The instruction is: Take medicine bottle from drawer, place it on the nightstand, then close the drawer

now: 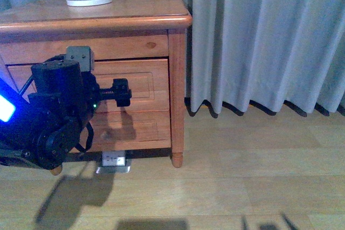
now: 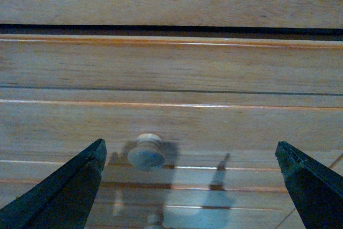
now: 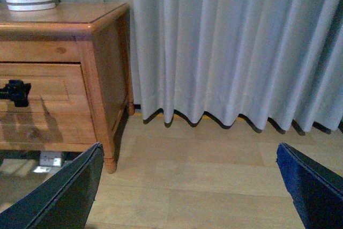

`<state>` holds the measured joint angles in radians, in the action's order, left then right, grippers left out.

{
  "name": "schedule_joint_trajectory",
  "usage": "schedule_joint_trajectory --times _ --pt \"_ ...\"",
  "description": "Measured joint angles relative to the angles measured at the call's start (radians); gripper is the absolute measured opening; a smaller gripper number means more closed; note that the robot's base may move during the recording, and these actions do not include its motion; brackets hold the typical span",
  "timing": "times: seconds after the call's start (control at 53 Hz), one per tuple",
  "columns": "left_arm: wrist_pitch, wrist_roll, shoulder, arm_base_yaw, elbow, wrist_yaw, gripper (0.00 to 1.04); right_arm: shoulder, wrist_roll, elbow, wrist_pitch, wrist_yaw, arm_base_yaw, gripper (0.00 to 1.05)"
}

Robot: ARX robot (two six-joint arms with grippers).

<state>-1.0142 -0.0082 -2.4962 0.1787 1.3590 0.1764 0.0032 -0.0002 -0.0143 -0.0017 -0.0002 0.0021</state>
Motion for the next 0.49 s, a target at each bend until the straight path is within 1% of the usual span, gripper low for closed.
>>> schedule_joint_trajectory --times 0.132,0.491 --pt "0.01 0.025 -0.035 -0.016 0.042 -0.016 0.98 0.0 0.0 0.0 0.0 0.0 0.0 0.98" --pt "0.039 0.029 -0.079 -0.045 0.09 -0.016 0.98 0.0 0.0 0.0 0.0 0.0 0.0 0.98"
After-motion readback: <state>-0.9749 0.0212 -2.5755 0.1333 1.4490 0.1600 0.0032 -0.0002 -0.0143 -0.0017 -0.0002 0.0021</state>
